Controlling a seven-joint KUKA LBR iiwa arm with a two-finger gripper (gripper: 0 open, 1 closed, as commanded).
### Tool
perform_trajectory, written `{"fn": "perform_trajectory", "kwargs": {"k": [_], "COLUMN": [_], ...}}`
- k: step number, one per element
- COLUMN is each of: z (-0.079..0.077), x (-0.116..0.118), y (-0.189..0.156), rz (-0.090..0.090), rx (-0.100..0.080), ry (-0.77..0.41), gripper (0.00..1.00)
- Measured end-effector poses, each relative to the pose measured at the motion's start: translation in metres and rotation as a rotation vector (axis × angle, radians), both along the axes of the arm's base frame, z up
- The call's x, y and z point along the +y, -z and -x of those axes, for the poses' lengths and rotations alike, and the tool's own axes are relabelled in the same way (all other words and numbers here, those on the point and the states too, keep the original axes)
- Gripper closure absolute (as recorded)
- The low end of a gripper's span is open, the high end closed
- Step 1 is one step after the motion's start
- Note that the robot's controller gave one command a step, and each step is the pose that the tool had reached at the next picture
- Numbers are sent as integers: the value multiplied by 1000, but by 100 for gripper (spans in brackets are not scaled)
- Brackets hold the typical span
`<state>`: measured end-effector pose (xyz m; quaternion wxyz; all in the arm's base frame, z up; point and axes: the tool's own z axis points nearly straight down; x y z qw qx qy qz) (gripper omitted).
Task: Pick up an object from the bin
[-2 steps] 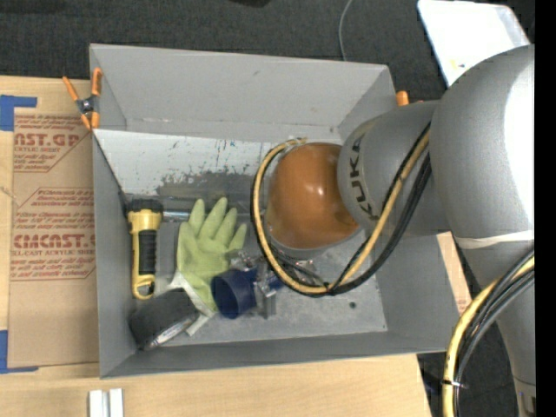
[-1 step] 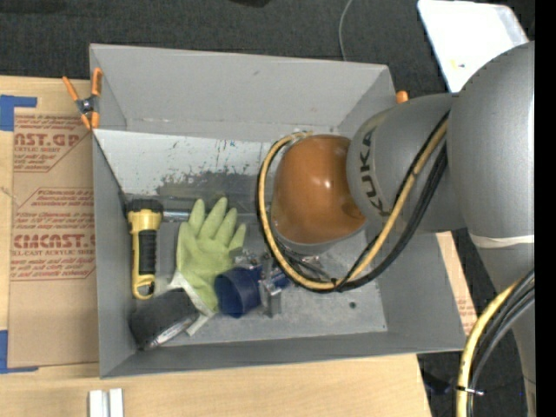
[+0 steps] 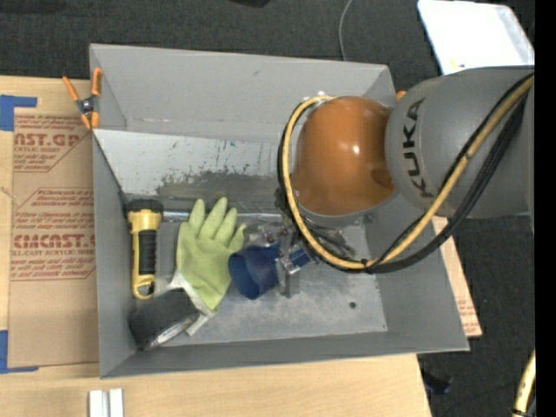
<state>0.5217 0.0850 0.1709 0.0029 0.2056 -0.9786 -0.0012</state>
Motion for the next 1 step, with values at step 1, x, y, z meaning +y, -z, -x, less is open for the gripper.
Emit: {"fn": "perform_trajectory", "kwargs": {"k": [1], "z": [-2], "x": [9], "y": [-75], "rz": [0], "rx": [4], "ry": [21], "gripper": [100]}}
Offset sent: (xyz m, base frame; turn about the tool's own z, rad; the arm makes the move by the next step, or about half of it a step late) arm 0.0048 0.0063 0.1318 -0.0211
